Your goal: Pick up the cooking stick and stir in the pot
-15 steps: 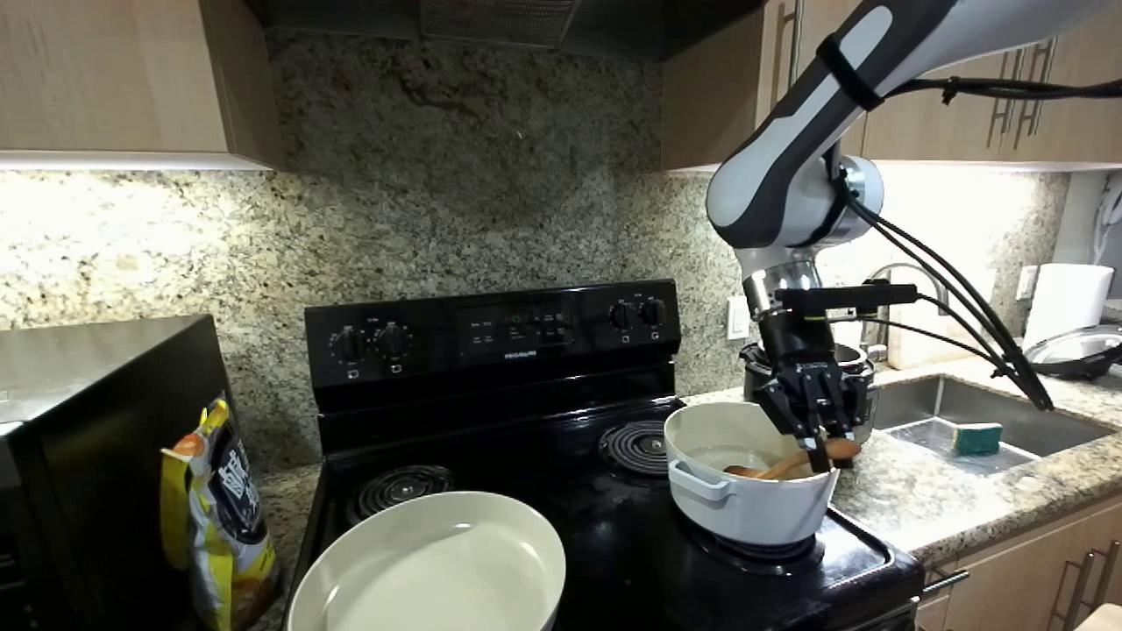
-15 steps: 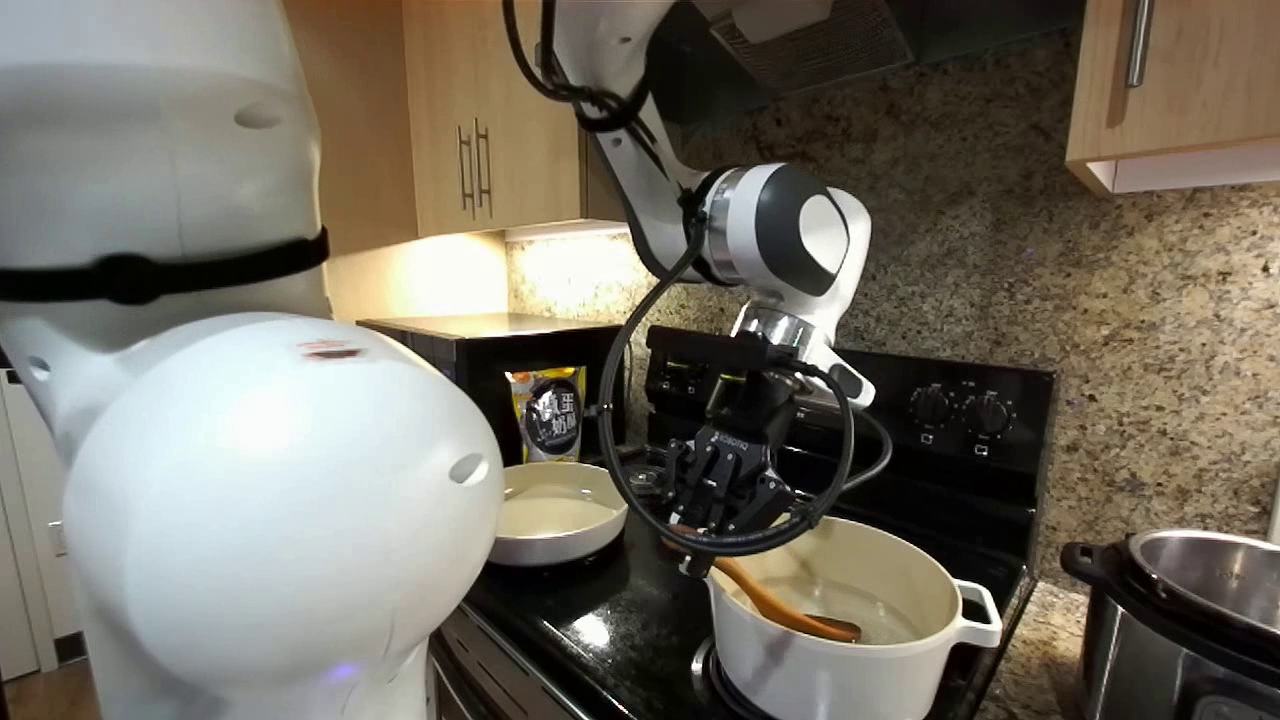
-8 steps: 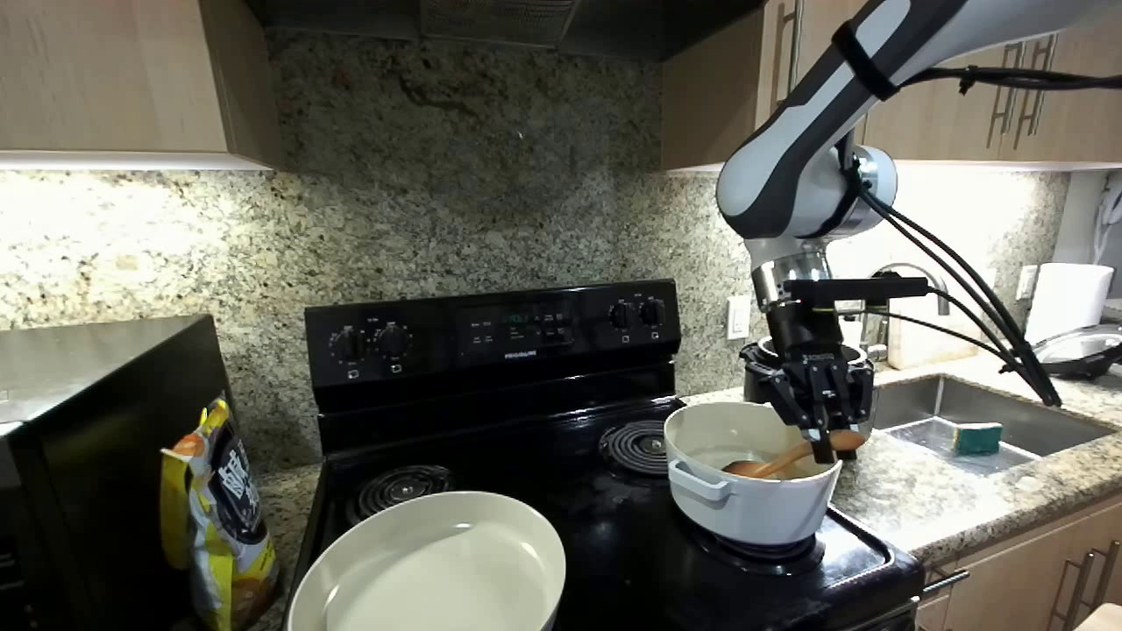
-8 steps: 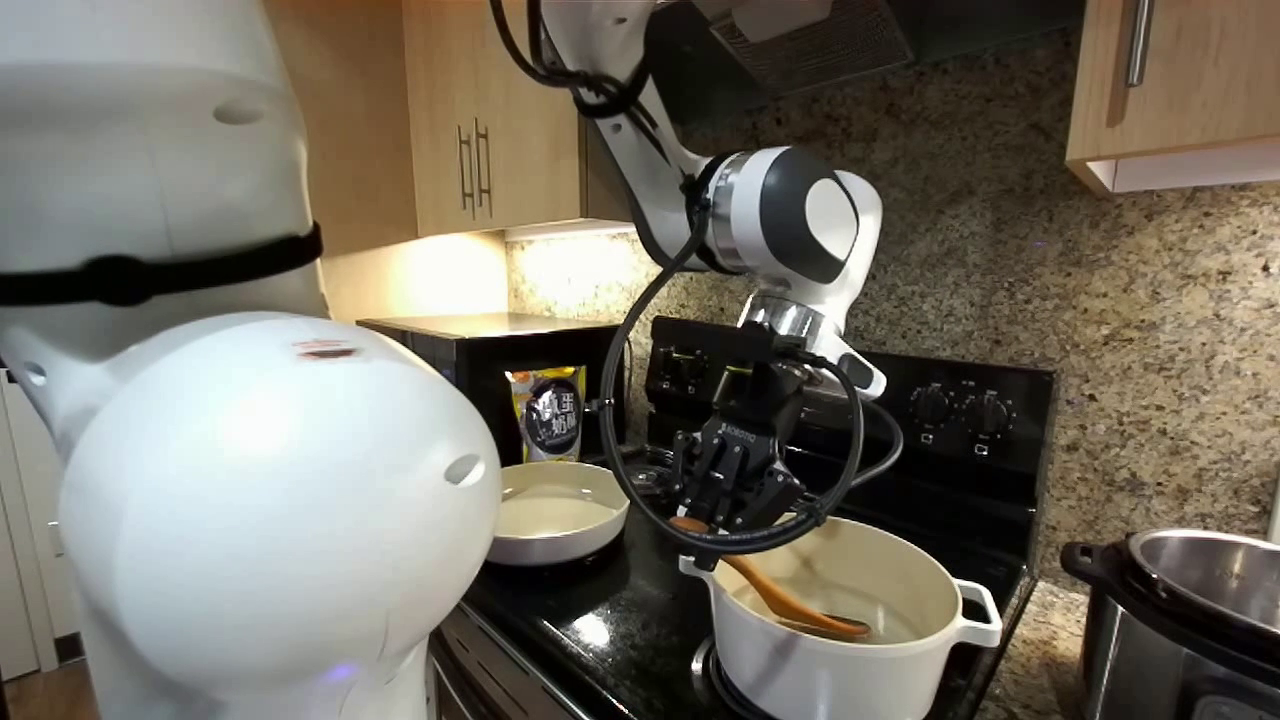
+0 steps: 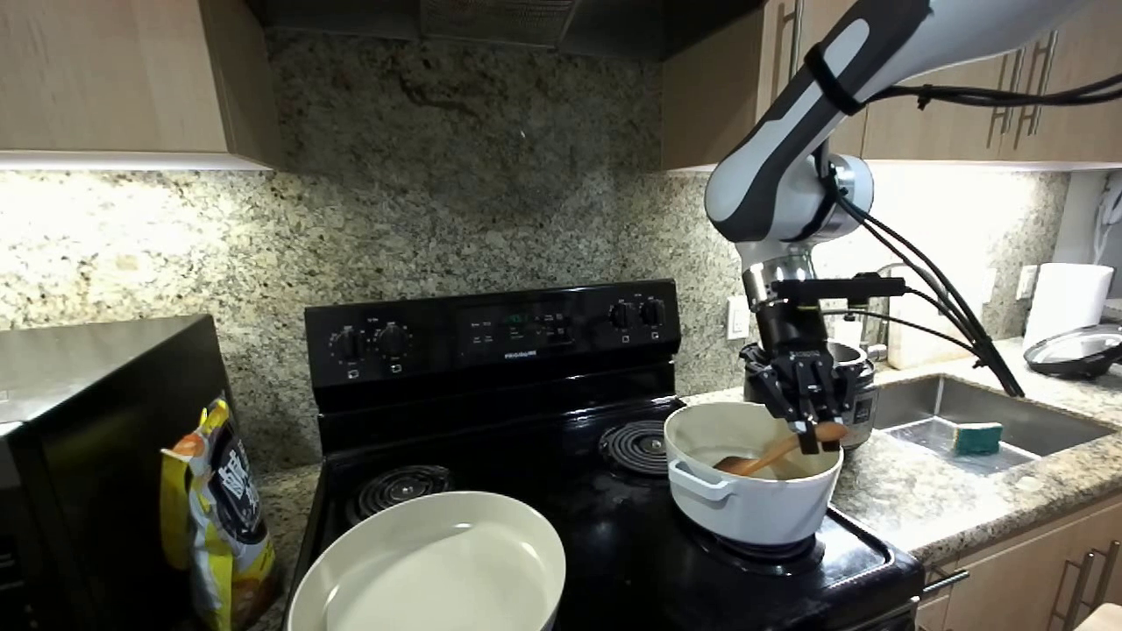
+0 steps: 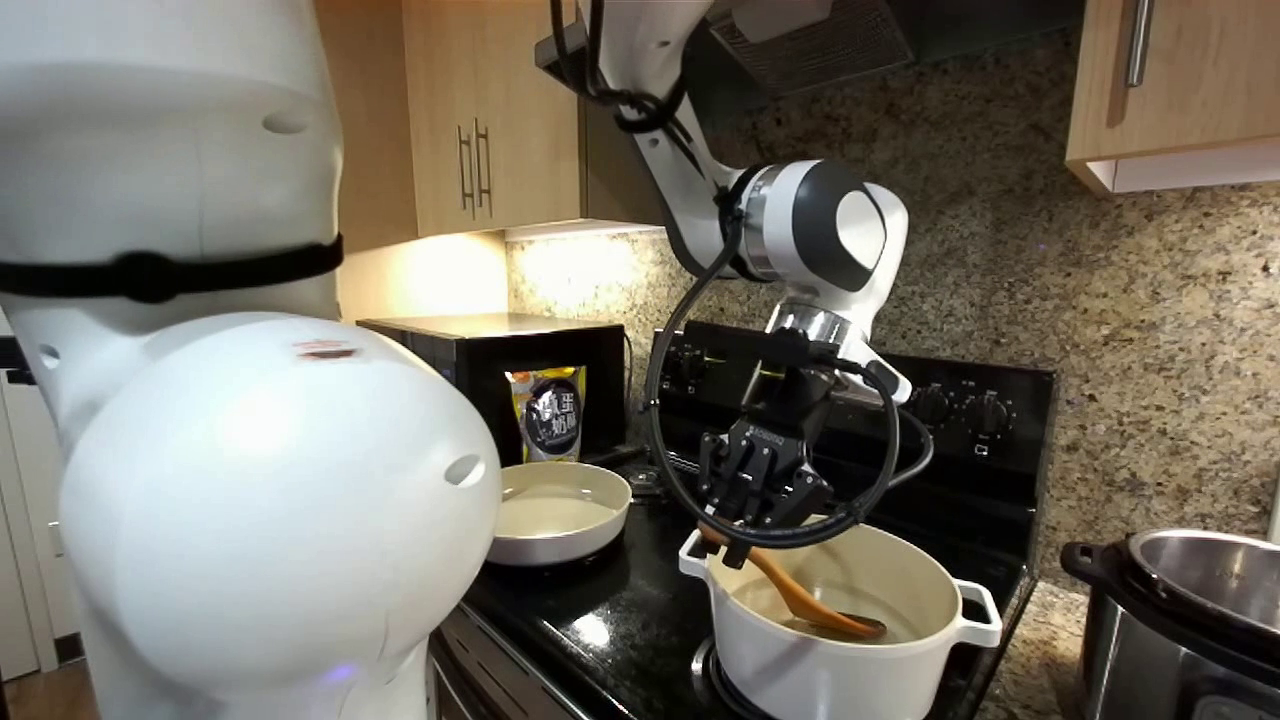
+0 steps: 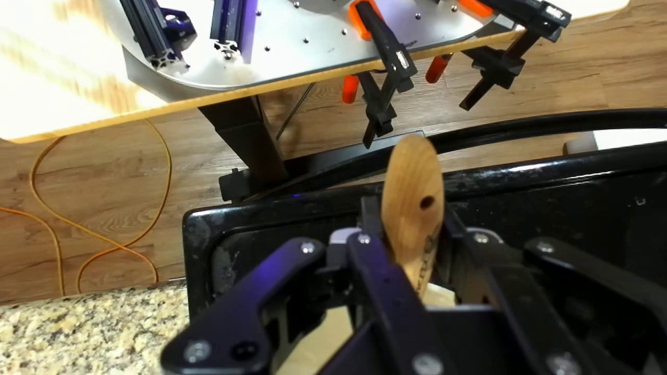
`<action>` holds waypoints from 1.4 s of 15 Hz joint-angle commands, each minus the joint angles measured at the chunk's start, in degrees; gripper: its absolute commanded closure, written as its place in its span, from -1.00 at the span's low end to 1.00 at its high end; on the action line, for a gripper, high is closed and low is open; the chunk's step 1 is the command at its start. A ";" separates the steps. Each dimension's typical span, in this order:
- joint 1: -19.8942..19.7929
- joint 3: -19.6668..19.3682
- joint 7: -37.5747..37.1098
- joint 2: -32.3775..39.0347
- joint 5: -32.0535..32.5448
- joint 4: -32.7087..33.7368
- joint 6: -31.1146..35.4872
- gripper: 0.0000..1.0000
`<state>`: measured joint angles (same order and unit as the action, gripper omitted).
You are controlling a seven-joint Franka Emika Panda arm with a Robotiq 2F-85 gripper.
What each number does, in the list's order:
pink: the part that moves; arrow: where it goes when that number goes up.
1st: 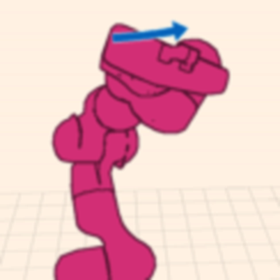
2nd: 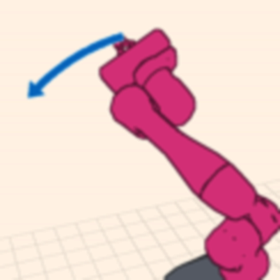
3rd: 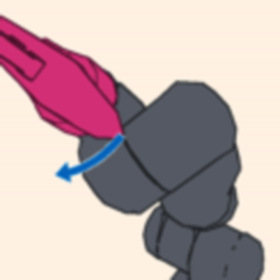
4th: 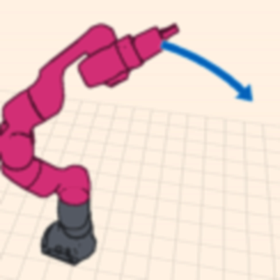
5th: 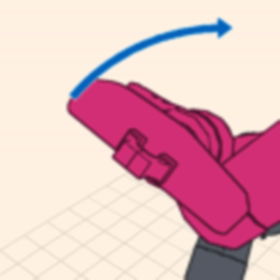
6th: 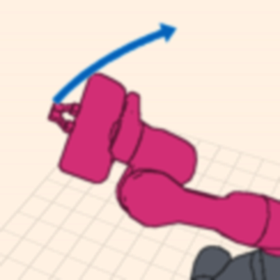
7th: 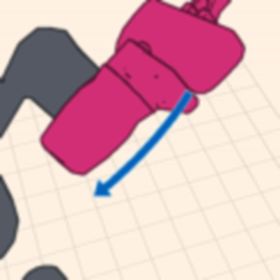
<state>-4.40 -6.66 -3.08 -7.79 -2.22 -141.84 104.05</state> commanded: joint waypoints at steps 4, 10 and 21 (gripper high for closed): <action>-0.25 0.34 5.08 7.40 -1.02 5.73 -2.49 0.81; 0.06 1.17 10.32 10.77 -0.63 6.78 -3.03 0.74; 0.00 2.68 14.00 13.49 -0.57 7.11 -3.62 -0.42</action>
<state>-4.17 -4.30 8.18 5.20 -2.25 -135.47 101.14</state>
